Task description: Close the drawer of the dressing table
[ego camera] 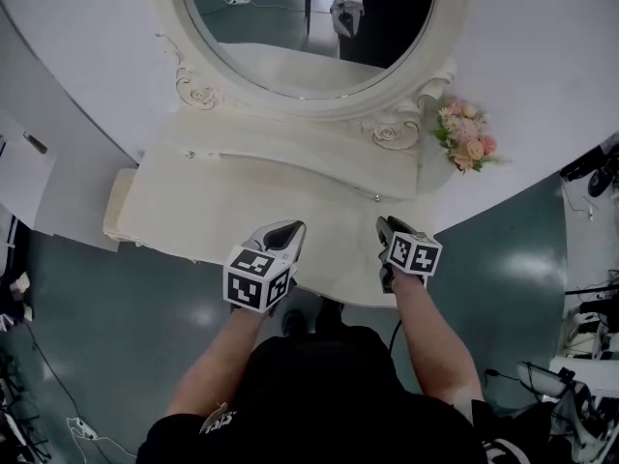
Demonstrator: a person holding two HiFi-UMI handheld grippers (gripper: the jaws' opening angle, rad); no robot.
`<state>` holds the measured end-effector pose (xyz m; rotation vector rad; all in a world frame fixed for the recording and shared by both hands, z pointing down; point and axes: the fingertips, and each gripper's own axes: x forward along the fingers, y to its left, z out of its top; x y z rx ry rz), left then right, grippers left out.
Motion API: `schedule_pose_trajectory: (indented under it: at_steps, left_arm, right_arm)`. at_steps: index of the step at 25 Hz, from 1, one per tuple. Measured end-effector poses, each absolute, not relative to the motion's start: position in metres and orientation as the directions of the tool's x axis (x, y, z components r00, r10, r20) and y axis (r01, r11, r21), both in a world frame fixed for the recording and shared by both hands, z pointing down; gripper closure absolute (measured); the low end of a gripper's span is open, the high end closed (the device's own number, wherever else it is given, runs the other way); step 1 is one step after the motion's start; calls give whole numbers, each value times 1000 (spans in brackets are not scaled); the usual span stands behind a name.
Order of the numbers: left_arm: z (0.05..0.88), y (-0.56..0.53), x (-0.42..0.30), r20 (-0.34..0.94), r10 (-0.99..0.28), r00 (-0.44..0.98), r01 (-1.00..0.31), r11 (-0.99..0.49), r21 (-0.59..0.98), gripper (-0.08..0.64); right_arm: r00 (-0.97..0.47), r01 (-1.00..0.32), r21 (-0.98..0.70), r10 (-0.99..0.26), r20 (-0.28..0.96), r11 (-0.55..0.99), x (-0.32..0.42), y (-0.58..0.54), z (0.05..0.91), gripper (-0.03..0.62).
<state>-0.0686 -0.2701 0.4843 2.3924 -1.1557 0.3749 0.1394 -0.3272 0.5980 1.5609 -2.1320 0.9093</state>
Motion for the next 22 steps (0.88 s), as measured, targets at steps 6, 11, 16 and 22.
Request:
schedule_pose_trajectory:
  at_steps: [6,11,16,22]
  left_arm:
    - [472,-252,-79,399,-659,638,-767,-588,256,552]
    - [455,-250,-79,360,-665,654,-753,-617,228,552]
    - [444,-254,-71,336,-679,653,-755,-621,211,552]
    - [433,-262,-44,322,-686,652,-754,-632,178,552]
  right_arm:
    - [-321,-942,-279,-752,576,188,133,-289,572,492]
    - [-322,-945,-231,-783,533,232,127,-272,537,495]
    - [-336,-940,-218,-812,478,261,135,-269,504,506]
    - [-363,-930,-214,-844,393,300,154,-271,465,520]
